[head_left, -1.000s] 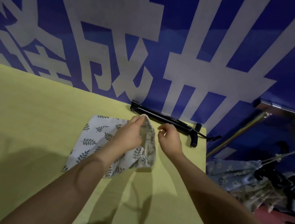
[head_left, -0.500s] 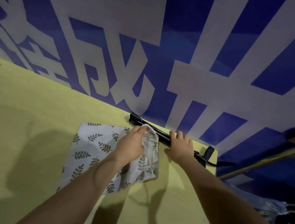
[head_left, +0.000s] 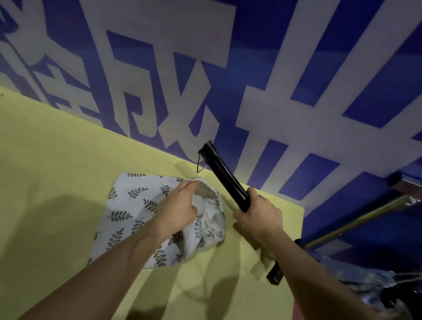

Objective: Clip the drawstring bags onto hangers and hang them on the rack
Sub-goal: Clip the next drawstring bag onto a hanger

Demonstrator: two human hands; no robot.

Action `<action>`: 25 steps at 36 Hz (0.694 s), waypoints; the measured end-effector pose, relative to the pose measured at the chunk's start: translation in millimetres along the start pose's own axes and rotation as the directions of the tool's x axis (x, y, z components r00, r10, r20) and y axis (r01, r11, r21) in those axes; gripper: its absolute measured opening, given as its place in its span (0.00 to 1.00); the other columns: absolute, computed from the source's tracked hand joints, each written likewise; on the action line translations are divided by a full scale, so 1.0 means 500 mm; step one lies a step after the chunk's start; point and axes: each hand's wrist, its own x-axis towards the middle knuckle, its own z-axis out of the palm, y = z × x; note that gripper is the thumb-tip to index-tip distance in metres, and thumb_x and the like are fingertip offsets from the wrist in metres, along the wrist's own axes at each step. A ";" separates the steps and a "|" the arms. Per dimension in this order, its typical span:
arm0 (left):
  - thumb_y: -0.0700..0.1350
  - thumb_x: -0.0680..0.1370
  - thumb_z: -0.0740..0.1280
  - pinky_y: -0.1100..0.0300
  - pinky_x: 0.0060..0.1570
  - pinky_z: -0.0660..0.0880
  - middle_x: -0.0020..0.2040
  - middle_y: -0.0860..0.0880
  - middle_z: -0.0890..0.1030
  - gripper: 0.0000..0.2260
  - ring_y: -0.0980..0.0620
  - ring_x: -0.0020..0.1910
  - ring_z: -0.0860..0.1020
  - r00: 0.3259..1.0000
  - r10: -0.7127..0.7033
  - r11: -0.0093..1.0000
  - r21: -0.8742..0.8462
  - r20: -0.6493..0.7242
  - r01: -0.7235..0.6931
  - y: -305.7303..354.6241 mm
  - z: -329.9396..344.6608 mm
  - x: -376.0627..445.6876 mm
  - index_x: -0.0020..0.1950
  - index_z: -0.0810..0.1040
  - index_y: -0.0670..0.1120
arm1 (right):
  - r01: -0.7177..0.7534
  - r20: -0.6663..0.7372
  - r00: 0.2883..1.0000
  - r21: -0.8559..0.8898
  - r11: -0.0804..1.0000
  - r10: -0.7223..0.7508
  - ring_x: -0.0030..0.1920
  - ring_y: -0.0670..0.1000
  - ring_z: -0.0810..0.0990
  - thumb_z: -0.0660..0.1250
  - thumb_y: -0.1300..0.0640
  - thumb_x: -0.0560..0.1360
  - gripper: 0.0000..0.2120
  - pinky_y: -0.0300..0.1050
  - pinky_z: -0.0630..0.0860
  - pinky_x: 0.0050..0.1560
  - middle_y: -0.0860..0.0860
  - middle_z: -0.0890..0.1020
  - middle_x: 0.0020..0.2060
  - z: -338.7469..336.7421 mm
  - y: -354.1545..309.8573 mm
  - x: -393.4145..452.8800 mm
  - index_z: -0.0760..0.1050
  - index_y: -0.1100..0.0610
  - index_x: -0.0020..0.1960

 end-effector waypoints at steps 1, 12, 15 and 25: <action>0.32 0.74 0.60 0.56 0.59 0.72 0.71 0.49 0.65 0.29 0.49 0.65 0.70 1.000 0.008 1.000 -0.010 0.002 -0.008 0.003 -0.005 -0.004 0.74 0.62 0.47 | -0.005 -0.014 1.000 0.033 0.999 0.005 0.42 0.54 0.79 0.67 0.46 0.70 0.19 0.48 0.79 0.42 0.50 0.80 0.45 -0.008 -0.003 -0.012 0.67 0.51 0.56; 0.33 0.75 0.62 0.54 0.63 0.69 0.71 0.46 0.66 0.30 0.46 0.67 0.69 0.998 0.067 0.997 -0.041 0.007 -0.067 0.013 -0.068 -0.091 0.75 0.59 0.45 | 0.002 -0.170 0.984 0.275 0.961 0.047 0.46 0.56 0.79 0.69 0.46 0.71 0.20 0.51 0.79 0.46 0.51 0.80 0.47 -0.057 -0.022 -0.183 0.69 0.51 0.59; 0.34 0.75 0.63 0.56 0.61 0.68 0.70 0.46 0.66 0.30 0.45 0.67 0.68 0.997 0.072 0.996 -0.051 0.012 -0.071 0.013 -0.081 -0.116 0.75 0.59 0.45 | 0.023 -0.214 0.976 0.301 0.953 0.044 0.43 0.55 0.78 0.68 0.47 0.71 0.17 0.49 0.78 0.43 0.50 0.80 0.44 -0.067 -0.026 -0.227 0.70 0.50 0.56; 0.33 0.77 0.57 0.61 0.32 0.71 0.67 0.49 0.68 0.27 0.47 0.49 0.75 0.985 0.173 0.985 0.018 -0.017 -0.173 0.009 -0.136 -0.157 0.73 0.61 0.52 | 0.077 -0.115 0.990 0.003 0.997 -0.076 0.41 0.52 0.77 0.63 0.44 0.72 0.14 0.46 0.75 0.40 0.48 0.79 0.41 -0.089 -0.043 -0.314 0.71 0.48 0.56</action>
